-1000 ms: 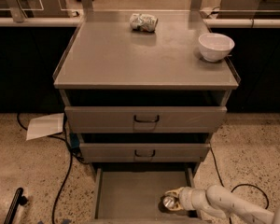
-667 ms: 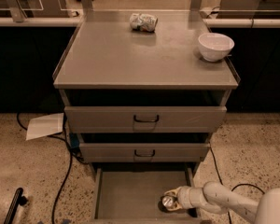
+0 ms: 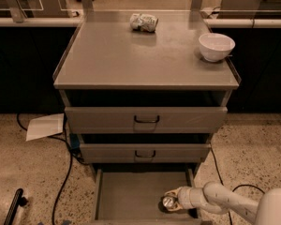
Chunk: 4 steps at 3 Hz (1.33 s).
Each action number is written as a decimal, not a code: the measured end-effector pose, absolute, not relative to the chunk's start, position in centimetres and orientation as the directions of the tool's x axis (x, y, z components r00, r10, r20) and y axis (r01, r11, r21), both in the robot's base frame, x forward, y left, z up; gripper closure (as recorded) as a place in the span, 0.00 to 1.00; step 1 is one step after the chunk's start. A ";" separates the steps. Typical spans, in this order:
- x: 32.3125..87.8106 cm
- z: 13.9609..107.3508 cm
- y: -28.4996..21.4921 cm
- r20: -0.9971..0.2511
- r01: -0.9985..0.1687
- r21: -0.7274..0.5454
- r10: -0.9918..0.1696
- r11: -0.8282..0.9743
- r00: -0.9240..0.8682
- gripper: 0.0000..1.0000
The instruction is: Place redbull can into bottom drawer
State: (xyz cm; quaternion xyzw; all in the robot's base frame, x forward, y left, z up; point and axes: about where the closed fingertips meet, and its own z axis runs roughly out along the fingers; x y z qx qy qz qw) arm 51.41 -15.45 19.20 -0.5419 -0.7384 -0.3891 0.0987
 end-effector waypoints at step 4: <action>51.4 19.2 -15.4 0.568 0.877 0.468 0.723 0.110 -0.393 0.00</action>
Offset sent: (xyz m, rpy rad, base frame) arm 0.0000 0.0000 0.0000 0.0000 0.0000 0.0000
